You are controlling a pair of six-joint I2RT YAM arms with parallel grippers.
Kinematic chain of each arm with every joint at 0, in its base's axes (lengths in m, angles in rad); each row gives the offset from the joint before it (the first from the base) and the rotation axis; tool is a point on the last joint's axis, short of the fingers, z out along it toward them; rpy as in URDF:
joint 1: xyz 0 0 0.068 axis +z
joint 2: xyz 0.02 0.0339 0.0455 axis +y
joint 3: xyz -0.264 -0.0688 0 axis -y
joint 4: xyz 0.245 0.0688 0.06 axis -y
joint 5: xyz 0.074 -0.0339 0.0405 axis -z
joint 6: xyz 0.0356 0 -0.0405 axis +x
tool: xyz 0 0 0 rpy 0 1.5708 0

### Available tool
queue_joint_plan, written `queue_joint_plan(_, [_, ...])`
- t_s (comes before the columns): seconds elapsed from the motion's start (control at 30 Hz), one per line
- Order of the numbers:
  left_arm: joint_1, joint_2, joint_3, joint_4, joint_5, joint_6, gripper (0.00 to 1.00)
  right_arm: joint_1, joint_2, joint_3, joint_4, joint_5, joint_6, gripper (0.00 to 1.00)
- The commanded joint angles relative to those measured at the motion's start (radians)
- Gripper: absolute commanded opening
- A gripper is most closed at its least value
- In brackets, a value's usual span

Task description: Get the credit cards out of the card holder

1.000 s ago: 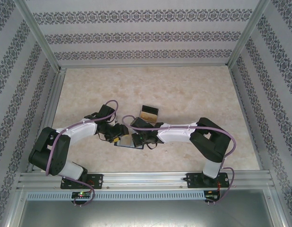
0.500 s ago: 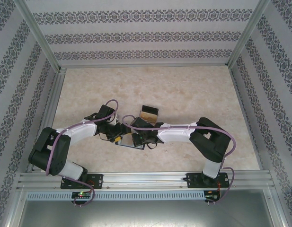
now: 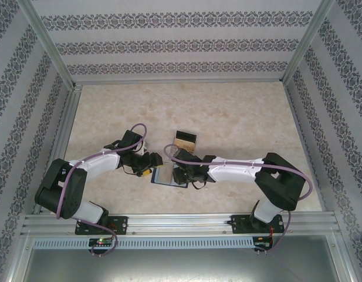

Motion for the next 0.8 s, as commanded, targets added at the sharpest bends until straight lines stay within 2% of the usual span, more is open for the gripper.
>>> queue_joint_plan(0.0, [0.004,-0.03,0.017,-0.032,-0.005,0.014,0.69,-0.008,-0.065,-0.002,-0.041,0.04,0.021,0.28])
queue_joint_plan(0.13, [0.002,-0.038,0.026,-0.033,0.002,0.015,0.69,-0.015,-0.103,-0.013,-0.064,0.063,0.026,0.35])
queue_joint_plan(0.3, [-0.012,-0.036,0.04,-0.026,0.012,0.017,0.68,-0.034,-0.141,-0.079,-0.046,0.082,0.069,0.38])
queue_joint_plan(0.5, [-0.03,-0.013,0.056,-0.016,0.017,0.018,0.68,-0.06,-0.093,-0.123,0.036,0.02,0.077,0.38])
queue_joint_plan(0.77, [-0.053,0.023,0.059,0.013,0.028,0.018,0.64,-0.067,-0.032,-0.123,0.083,0.0,0.081,0.36])
